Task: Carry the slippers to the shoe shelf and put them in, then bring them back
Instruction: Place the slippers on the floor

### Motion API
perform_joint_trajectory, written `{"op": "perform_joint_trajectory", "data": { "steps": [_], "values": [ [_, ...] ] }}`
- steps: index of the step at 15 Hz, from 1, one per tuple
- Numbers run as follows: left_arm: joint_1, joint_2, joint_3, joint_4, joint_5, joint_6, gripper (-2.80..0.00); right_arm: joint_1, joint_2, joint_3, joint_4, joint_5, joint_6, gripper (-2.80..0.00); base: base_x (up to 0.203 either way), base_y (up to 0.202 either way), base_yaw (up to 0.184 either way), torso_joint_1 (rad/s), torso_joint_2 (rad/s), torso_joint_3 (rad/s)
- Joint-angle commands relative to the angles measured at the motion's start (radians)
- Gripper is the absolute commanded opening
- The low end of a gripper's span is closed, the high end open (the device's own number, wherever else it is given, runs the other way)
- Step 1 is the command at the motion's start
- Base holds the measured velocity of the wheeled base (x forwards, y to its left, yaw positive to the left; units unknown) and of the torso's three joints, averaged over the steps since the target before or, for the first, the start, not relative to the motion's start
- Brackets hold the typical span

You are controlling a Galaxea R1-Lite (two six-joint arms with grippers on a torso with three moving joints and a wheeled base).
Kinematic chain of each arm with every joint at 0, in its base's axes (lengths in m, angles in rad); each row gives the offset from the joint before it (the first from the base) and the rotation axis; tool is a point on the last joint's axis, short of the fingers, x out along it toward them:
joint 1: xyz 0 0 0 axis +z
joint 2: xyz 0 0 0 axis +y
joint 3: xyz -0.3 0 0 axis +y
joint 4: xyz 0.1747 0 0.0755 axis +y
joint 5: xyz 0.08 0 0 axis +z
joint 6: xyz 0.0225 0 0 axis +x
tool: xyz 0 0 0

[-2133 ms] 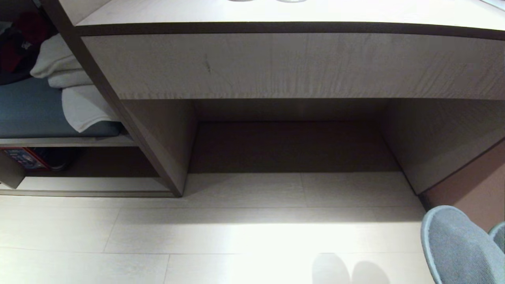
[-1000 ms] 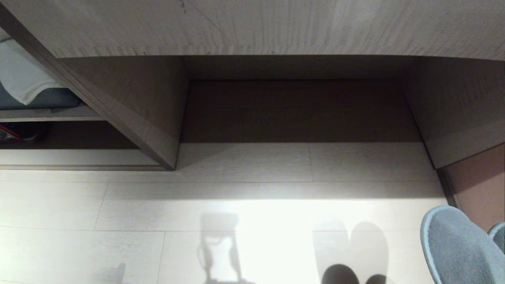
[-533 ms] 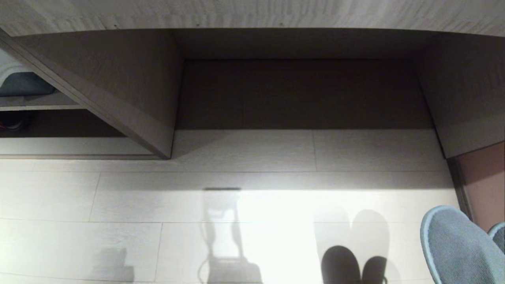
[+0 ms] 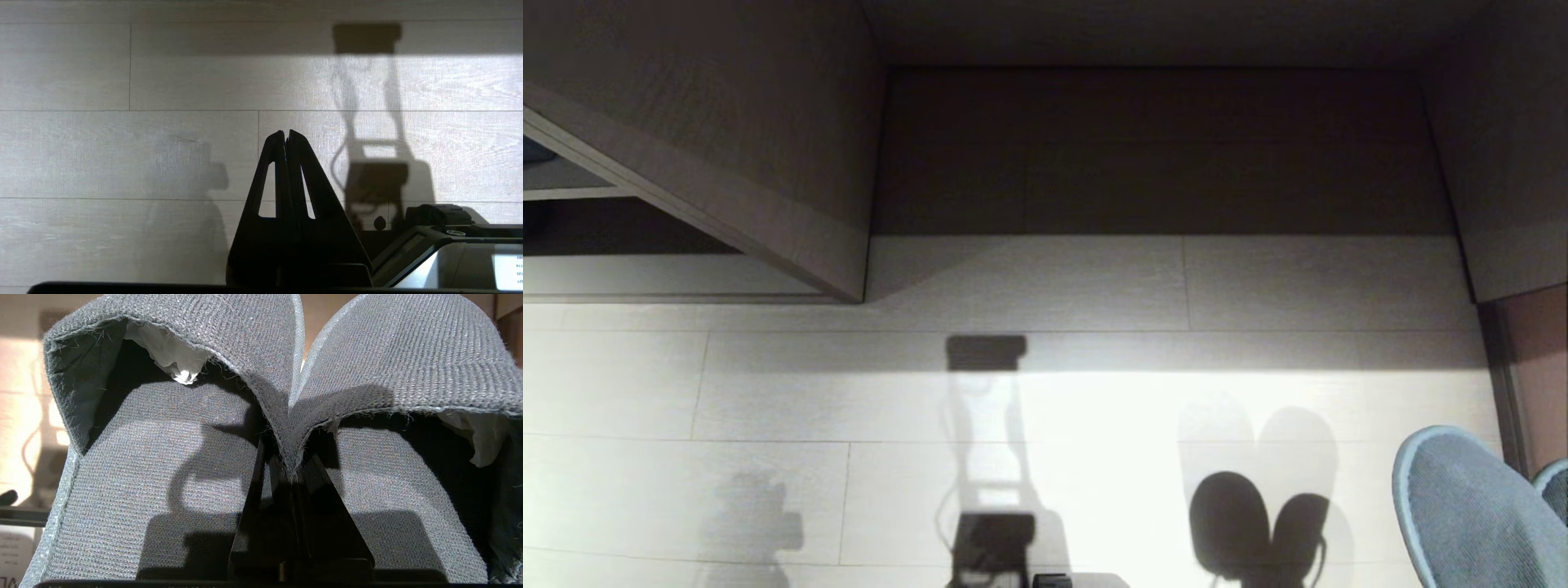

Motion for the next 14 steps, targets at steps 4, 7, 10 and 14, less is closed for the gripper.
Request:
{"op": "perform_joint_trajectory", "data": {
  "steps": [4,7,10,14],
  "values": [
    [0.0,0.001,0.0,0.0,0.0,0.0,-2.8,0.001,0.001,0.002,0.0,0.0,0.0,-2.8,0.0,0.0,0.0,0.003,0.0,-0.196],
    [0.0,0.001,0.0,0.0,0.0,0.0,-2.8,0.001,0.001,0.002,-0.001,0.0,0.0,-2.8,0.0,0.0,0.0,0.003,0.0,-0.197],
    [0.0,0.001,0.0,0.0,0.0,0.0,-2.8,0.001,0.001,0.002,0.0,0.0,0.0,-2.8,0.0,0.0,0.0,-0.001,0.0,-0.199],
    [0.0,0.001,0.0,0.0,0.0,0.0,-2.8,0.001,0.001,0.002,-0.001,0.0,0.0,-2.8,0.0,0.0,0.0,0.002,0.0,-0.197]
  ]
}}
